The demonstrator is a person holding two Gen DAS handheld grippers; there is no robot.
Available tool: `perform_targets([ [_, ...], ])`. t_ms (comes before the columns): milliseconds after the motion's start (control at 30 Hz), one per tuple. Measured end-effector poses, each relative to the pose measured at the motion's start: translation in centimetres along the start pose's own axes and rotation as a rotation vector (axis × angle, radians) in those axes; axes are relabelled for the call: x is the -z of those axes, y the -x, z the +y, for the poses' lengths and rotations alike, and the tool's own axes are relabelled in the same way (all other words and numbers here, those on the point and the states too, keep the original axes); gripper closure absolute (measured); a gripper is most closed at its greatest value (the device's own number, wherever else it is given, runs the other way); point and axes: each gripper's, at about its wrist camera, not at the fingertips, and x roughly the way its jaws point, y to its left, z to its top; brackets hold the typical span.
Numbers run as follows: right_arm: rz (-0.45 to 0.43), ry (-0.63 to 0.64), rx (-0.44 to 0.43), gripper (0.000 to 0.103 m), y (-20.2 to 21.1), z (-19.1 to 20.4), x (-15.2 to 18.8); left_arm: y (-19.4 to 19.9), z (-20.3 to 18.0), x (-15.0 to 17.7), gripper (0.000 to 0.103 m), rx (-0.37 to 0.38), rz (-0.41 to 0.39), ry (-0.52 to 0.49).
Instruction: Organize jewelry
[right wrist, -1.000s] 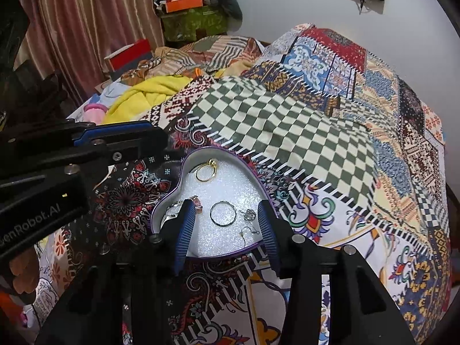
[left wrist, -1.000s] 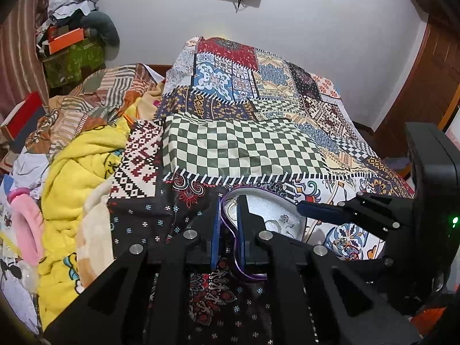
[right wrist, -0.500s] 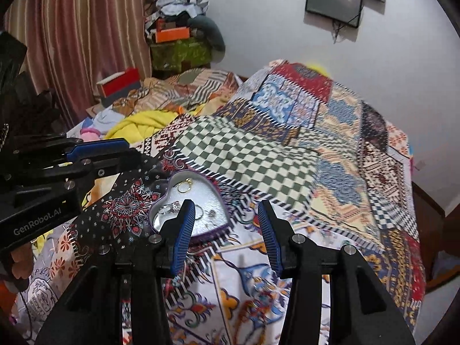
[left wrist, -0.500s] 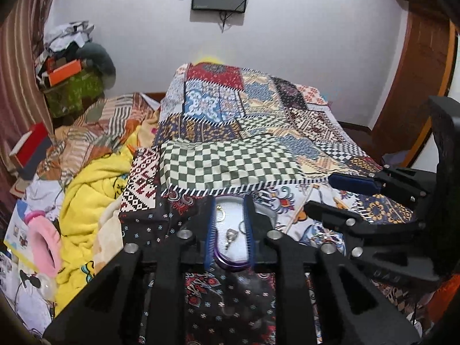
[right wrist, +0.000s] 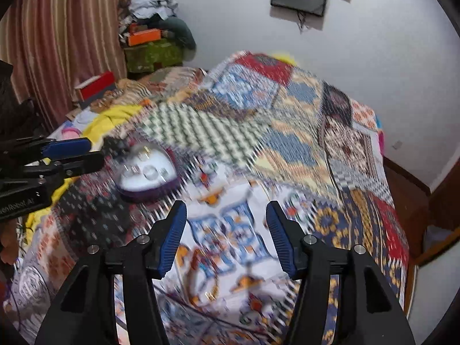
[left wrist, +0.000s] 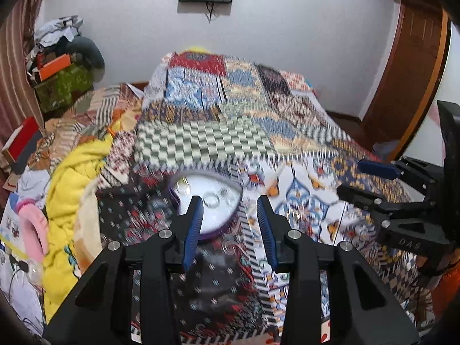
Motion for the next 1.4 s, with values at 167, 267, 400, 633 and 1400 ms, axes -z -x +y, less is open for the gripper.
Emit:
perform_targets([
  [167, 0.076, -0.035, 0.015, 0.049, -0.6, -1.7, 2.9, -1.6, -1.3, 2.1, 0.065, 0.004, 0.070, -0.029],
  [267, 0.125, -0.064, 0.005, 0.049, -1.1, -2.7, 4.5, -2.8, -1.9, 3.2, 0.065, 0.025, 0.115, -0.030],
  [400, 0.164, -0.089, -0.014, 0.049, -1.4, -3.0, 6.0, -4.0, -2.6, 4.2, 0.065, 0.048, 0.161, -0.028],
  [633, 0.190, -0.099, -0.053, 0.049, -2.2, -2.4, 6.7, -5.3, -4.2, 5.1, 0.065, 0.091, 0.204, -0.040],
  [1400, 0.164, -0.139, -0.055, 0.049, -1.3, -4.7, 7.7, -10.8, -10.1, 3.8, 0.102, 0.178, 0.255, -0.137],
])
